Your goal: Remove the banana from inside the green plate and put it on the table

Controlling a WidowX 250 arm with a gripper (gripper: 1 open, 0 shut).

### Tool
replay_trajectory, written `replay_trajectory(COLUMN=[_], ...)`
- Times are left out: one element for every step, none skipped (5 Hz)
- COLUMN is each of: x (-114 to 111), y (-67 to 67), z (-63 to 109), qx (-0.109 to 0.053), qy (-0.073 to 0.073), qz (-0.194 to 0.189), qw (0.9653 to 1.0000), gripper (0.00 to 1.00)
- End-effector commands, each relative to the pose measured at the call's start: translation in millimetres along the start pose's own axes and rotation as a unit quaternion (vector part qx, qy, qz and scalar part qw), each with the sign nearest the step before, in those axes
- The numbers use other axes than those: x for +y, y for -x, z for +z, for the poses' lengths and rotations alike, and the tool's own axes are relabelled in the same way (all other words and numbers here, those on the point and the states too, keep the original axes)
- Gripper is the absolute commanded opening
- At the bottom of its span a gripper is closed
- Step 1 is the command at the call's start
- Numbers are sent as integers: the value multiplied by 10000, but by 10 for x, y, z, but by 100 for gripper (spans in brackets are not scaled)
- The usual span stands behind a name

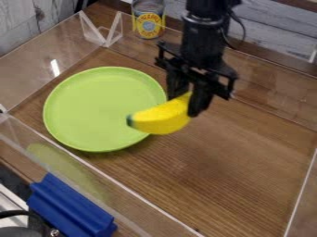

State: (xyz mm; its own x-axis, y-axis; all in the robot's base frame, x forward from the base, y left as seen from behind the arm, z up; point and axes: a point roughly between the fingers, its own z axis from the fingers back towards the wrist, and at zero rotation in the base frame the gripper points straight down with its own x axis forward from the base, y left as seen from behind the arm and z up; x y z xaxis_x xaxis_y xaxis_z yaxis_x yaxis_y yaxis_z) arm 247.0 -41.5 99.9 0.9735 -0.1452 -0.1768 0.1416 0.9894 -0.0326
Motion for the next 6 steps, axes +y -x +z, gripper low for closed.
replay_trajectory(x=[-148,-225,-199,-172,-133,-159], y=[4,6,13,20,39,27], z=[81,-9,-39,-71,-45,-70], qx=[-353,-353,-359,-367,-367,-367], qy=[-6,21,42,64,80,103], qz=[-50,2,28,55,93,80], qw=[9994,9994,9993,9993,9993,9992], gripper=[0,0,0,100,100,100])
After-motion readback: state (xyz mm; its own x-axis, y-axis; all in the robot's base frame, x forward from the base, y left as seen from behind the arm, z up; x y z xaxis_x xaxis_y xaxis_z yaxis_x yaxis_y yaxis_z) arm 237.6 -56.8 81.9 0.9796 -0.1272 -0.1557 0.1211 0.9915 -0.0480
